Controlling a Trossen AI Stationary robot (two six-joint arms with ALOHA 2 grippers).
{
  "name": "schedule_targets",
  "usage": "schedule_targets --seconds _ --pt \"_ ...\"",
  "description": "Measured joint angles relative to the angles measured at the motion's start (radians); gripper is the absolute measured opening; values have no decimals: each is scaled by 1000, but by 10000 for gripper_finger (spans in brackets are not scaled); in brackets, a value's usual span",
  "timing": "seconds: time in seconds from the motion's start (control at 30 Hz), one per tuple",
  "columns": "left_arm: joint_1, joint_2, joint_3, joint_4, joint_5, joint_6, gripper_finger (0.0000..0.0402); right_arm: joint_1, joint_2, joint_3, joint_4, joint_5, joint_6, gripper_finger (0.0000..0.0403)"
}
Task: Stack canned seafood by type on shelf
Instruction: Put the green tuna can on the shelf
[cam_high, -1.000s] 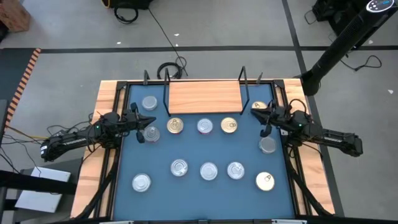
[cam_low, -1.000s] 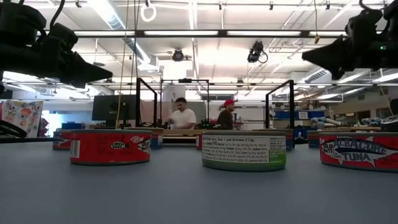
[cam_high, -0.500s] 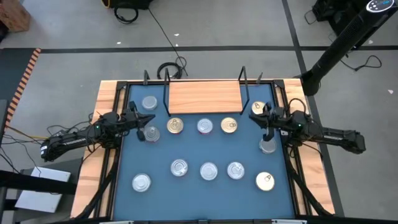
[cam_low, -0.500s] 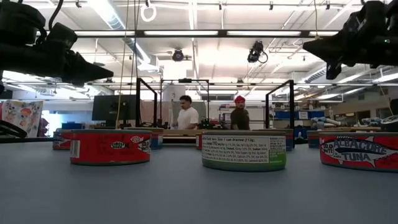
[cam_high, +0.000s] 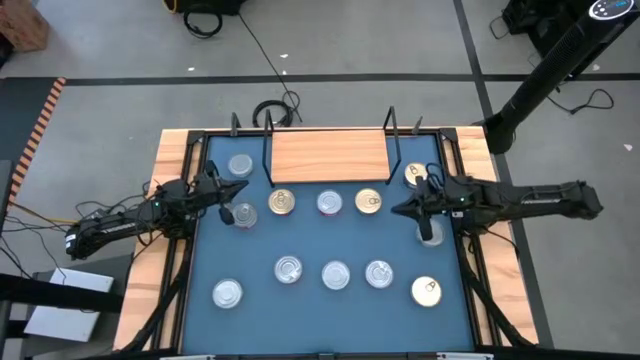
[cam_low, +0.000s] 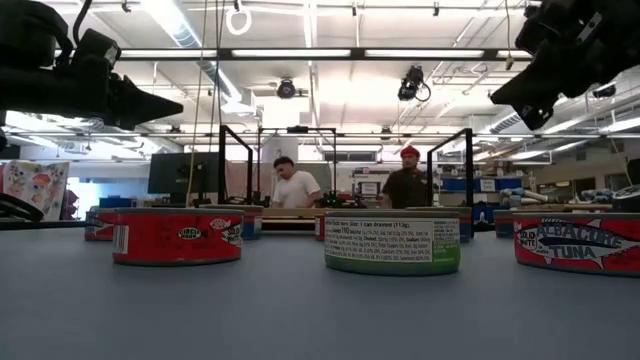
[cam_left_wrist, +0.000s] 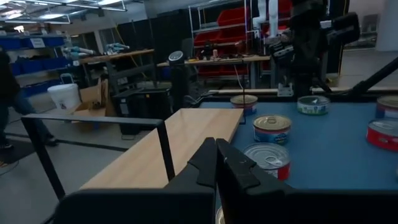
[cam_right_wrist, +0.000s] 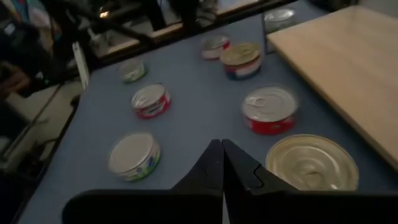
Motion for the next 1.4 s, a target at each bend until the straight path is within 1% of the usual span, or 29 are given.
schedule_targets --seconds 0.07,0.13,0.2,0.3,0.43,0.63,0.77,1.0,1.2,1.4 --pt "0 0 0 4 0 -25 5 25 36 24 2 -16 -11 5" --pt "0 0 0 6 0 -31 5 52 68 38 13 -65 -50 6" --pt "0 0 0 9 0 -32 5 77 99 38 69 -86 -65 7" --pt "0 0 0 9 0 -37 5 102 147 35 191 -89 -44 9" --pt "0 0 0 9 0 -40 5 115 224 33 259 -144 -55 9" --pt "0 0 0 12 0 -60 5 126 384 39 311 -124 -71 6" --pt "0 0 0 1 0 -60 5 126 513 109 288 -112 -78 5" --pt "0 0 0 -26 0 -66 5 107 691 284 162 -110 -115 5" --pt "0 0 0 -23 9 -63 5 71 765 355 102 -115 -152 7" --pt "-1 0 0 -24 9 -58 5 8 801 361 50 -114 -193 8"
